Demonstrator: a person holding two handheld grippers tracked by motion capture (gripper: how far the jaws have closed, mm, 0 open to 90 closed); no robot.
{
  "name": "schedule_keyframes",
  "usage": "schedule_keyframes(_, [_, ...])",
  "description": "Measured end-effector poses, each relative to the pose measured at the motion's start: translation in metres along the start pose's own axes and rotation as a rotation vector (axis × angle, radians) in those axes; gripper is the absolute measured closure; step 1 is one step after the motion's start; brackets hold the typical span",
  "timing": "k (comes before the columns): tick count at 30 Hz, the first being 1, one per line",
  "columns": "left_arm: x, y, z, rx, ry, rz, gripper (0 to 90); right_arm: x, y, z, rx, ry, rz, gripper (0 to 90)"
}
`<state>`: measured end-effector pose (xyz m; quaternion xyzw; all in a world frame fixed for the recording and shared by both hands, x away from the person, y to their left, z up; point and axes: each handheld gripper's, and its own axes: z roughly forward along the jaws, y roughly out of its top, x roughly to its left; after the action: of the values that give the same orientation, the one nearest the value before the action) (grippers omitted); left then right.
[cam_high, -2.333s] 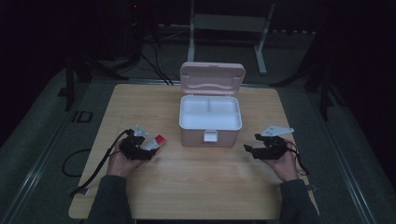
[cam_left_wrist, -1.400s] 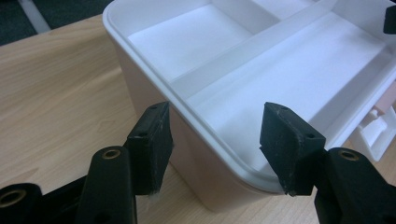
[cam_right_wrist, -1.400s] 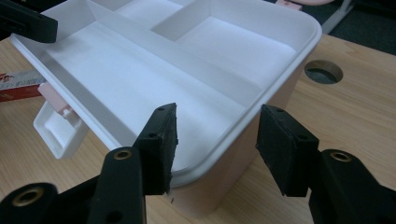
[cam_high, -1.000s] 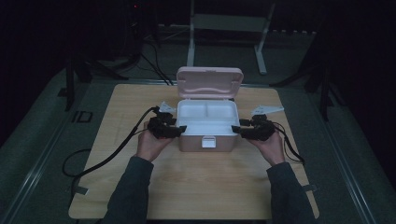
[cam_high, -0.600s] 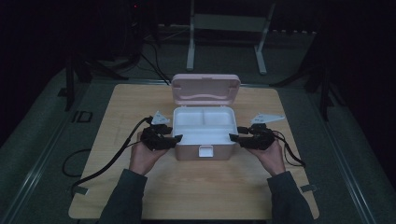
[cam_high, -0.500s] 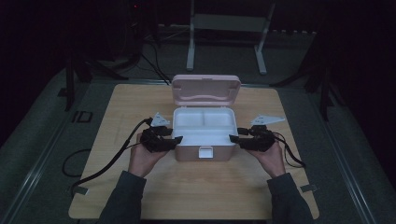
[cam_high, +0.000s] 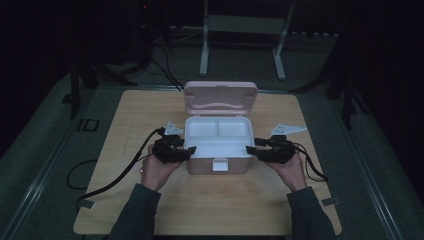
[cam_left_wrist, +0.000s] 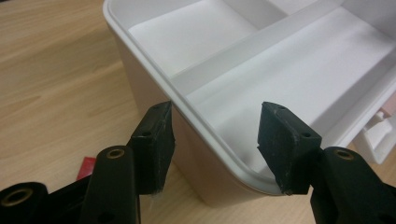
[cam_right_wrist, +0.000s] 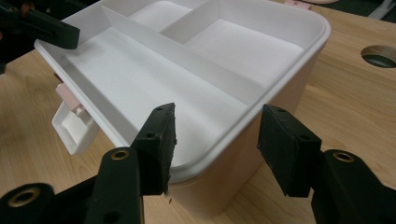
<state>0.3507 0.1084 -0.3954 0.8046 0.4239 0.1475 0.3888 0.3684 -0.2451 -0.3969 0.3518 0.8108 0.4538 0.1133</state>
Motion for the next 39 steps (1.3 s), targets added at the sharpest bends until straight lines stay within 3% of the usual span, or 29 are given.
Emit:
schedule_keyframes(7, [-0.001,-0.005,-0.005,-0.007,-0.026,-0.026,45.4,0.000,-0.001,0.001,0.005,0.005,0.018,46.3])
schedule_keyframes(17, [-0.002,-0.006,-0.009,0.006,-0.021,0.003,45.9,0.007,-0.002,-0.001,0.021,0.002,0.012,45.3])
schedule_keyframes(20, [0.001,-0.006,-0.009,-0.005,-0.024,0.015,45.1,0.008,-0.002,-0.002,0.006,-0.009,0.009,40.3])
schedule_keyframes(23, [0.007,-0.002,-0.016,-0.032,-0.024,0.041,43.2,0.007,-0.004,-0.010,-0.025,-0.035,0.007,39.8])
schedule_keyframes(28, [0.016,0.002,-0.022,-0.056,-0.032,0.046,41.7,0.003,-0.010,-0.026,-0.059,-0.043,0.006,39.9])
schedule_keyframes(30, [0.025,0.006,-0.027,-0.085,-0.055,0.054,41.5,0.002,-0.016,-0.034,-0.059,-0.049,-0.011,38.4])
schedule_keyframes(33, [0.031,0.009,-0.029,-0.089,-0.082,0.067,44.0,0.001,-0.023,-0.040,-0.039,-0.052,-0.028,37.5])
schedule_keyframes(39, [0.043,0.020,-0.027,-0.098,-0.159,0.142,47.5,-0.006,-0.032,-0.048,-0.021,-0.075,-0.017,37.4])
